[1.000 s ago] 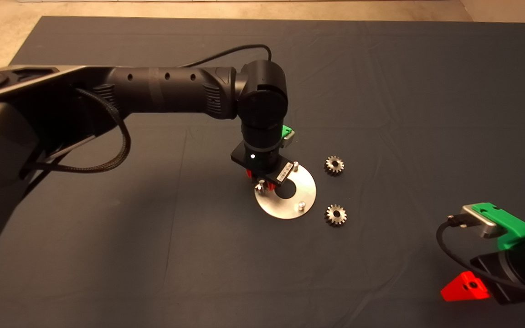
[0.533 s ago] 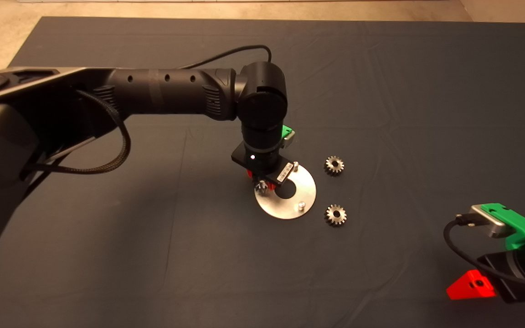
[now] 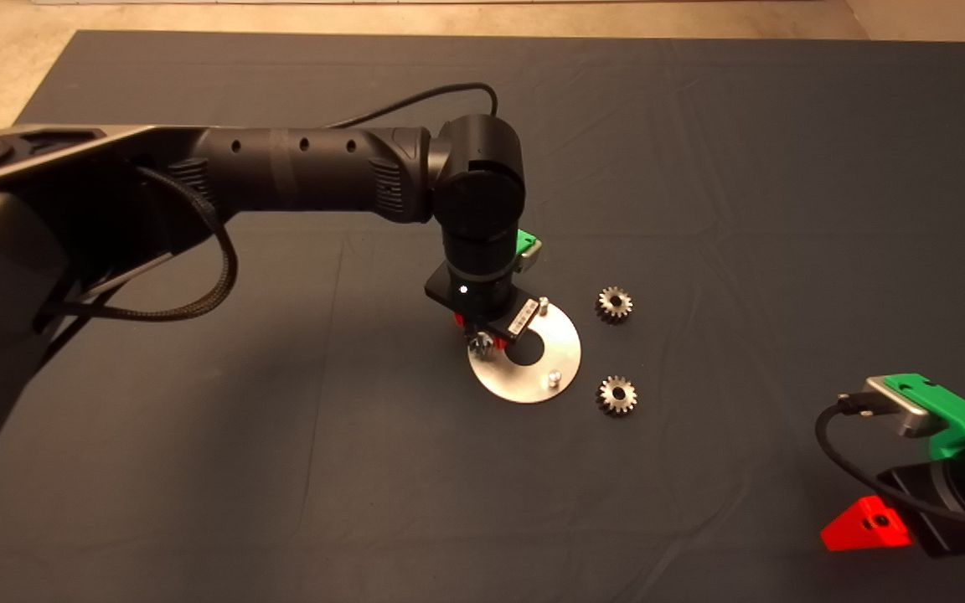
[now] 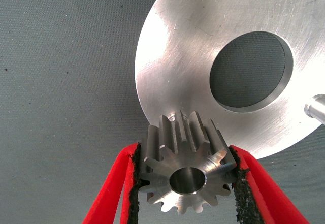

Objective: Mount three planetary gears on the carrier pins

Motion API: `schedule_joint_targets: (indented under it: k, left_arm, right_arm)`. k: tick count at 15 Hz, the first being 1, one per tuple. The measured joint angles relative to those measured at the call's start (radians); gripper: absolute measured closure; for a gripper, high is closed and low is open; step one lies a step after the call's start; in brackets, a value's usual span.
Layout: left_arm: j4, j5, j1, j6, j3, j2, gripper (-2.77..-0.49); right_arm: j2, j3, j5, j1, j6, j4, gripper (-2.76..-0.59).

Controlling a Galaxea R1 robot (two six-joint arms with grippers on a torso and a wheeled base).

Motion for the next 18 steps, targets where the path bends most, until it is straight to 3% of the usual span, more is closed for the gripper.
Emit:
schedule_joint_targets:
  k: [13,18]
  left_arm:
    - [-0.001,-0.002,0.000,0.000,0.007,-0.005,-0.99]
    - [-0.007,-0.007,0.014,0.000,0.022,-0.022,-0.99]
  right_arm:
    - [0.000,0.000,0.000,0.000,0.000,0.000,-2.74]
    - [0.000,0.000,0.000,0.000,0.000,0.000,-2.74]
